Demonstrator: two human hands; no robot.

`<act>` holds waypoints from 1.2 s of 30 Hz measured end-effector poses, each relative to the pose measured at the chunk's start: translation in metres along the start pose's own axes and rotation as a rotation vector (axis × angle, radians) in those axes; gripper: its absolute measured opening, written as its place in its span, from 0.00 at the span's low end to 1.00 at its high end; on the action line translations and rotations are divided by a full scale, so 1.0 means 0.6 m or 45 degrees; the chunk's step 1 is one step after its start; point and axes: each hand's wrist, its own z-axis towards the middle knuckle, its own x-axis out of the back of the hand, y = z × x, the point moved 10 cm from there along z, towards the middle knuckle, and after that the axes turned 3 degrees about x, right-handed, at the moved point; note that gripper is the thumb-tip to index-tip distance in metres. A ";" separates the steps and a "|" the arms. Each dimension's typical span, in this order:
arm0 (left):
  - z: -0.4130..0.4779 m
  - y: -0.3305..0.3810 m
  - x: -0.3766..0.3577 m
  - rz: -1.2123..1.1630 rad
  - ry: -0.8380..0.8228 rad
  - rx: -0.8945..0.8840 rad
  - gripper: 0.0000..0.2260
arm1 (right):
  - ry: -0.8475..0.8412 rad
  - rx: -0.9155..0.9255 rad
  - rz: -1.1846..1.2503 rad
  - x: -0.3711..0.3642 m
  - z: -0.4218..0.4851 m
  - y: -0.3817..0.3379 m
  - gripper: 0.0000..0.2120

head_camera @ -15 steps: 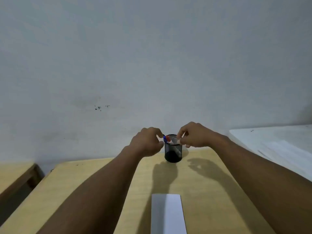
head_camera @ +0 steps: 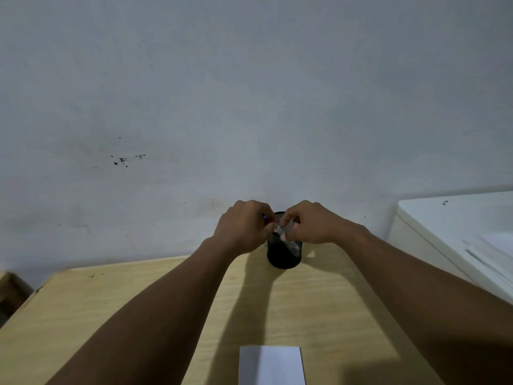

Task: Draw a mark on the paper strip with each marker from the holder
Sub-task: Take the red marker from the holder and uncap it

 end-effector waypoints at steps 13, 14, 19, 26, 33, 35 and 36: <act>-0.014 -0.031 0.014 -0.291 -0.059 0.181 0.08 | 0.136 -0.011 0.107 -0.009 -0.003 -0.009 0.10; -0.015 -0.035 0.014 -0.307 -0.061 0.195 0.08 | 0.144 -0.003 0.116 -0.009 -0.003 -0.009 0.11; -0.017 -0.045 0.029 -0.365 -0.046 0.234 0.15 | 0.226 0.083 0.145 -0.001 -0.010 -0.022 0.10; -0.015 -0.019 0.120 -0.481 0.132 0.177 0.20 | 0.521 0.214 0.143 0.083 -0.025 -0.108 0.05; -0.031 -0.007 0.256 -0.517 0.281 0.114 0.10 | 0.507 0.386 0.275 0.129 -0.033 -0.228 0.07; -0.047 -0.028 0.268 -0.560 0.239 0.169 0.07 | 0.422 0.362 0.335 0.122 -0.039 -0.246 0.08; -0.058 -0.041 0.270 -0.615 0.213 0.204 0.07 | 0.372 0.351 0.373 0.116 -0.044 -0.253 0.08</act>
